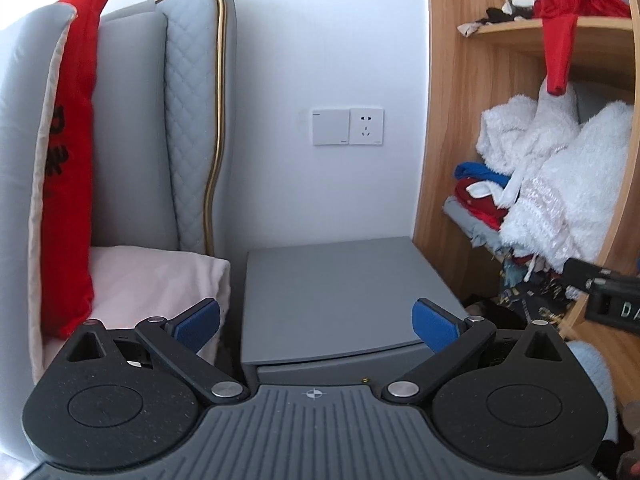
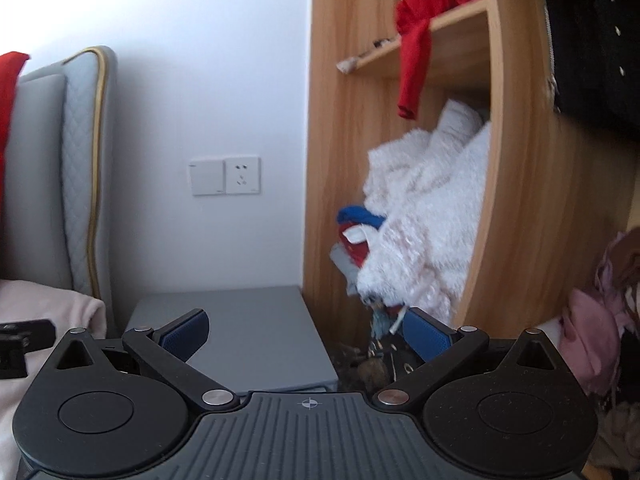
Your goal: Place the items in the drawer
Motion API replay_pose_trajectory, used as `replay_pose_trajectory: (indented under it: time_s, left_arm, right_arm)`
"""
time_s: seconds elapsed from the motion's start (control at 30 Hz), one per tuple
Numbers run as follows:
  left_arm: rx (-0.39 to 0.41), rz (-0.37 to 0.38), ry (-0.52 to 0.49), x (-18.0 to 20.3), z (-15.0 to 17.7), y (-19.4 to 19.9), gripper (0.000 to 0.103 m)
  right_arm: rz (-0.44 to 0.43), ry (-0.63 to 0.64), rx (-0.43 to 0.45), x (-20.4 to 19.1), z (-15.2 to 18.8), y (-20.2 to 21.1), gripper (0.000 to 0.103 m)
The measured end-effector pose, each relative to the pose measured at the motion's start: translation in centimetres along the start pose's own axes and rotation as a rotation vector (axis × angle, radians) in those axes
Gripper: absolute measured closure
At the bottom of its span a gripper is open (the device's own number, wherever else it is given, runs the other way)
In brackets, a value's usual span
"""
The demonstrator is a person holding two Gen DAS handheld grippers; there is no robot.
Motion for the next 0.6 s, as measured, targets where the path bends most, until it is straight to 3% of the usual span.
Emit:
replay_pose_trajectory:
  time_s: [0.33,0.6]
  left_arm:
    - [0.030,-0.054,-0.001,-1.3,-0.7,1.0,0.000]
    - [0.027,-0.056,-0.006,-1.2,-0.8,1.1,0.000]
  right_arm:
    - [-0.018,0.029,0.013,-0.6,0.2,-0.1,0.000]
    - [-0.021,0.024,0.009,-0.6,0.3,-0.1,0.000]
Point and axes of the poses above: each gripper's, at about its wrist camera, not at the fingertips, and y roughly against the way its jaws point, x to its right, z to its underside, the point moved 9 cm from there along -y, roughly the way its jaws point, and after that the axes turned 13 degrees about x, right-handed, at the moved point
